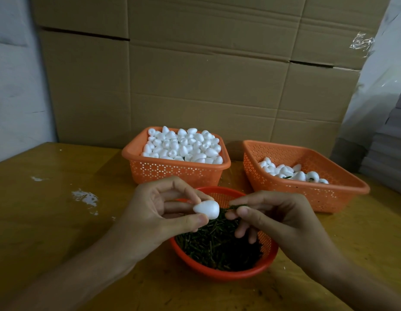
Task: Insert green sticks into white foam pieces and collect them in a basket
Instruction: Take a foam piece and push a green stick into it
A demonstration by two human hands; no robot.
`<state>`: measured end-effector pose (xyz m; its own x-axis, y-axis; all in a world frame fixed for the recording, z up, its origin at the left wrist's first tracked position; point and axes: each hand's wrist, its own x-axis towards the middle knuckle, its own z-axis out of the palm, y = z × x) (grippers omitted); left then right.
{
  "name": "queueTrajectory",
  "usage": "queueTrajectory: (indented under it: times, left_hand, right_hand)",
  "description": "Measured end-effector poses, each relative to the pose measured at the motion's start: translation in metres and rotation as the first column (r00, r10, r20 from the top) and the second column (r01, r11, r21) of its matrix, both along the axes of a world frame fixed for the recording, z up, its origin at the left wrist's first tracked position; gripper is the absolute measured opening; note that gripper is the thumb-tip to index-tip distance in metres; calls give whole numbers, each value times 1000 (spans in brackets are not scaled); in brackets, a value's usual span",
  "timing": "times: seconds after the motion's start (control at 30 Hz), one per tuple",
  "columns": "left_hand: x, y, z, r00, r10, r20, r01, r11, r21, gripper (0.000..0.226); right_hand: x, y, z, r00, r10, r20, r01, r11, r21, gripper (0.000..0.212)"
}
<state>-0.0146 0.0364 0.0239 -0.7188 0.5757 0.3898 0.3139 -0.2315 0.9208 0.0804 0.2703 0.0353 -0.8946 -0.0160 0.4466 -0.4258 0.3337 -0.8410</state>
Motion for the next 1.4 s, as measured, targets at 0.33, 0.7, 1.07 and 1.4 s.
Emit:
queueTrajectory:
  times: [0.33,0.7,1.07,1.4]
  left_hand:
    - [2,0,1,999,-8,32,8,1000,6,29]
    - [0,1,-5,1000,-10,-20,11,1000,21,27]
    - [0,0,-6,994,-18,-110,15,1000,-26,26]
    - [-1,0,-7,996,-48,-82,48,999,-4,26]
  right_hand:
    - [1,-6,-5,997,34,-65,-41,994,-103,3]
    - [3,-9,-13,992,32,-120,-35,999,-25,4]
    - [11,-10,-5,973,-17,-232,127,872,472,6]
    - [12,-16,-9,965,-10,-263,154,833,531,16]
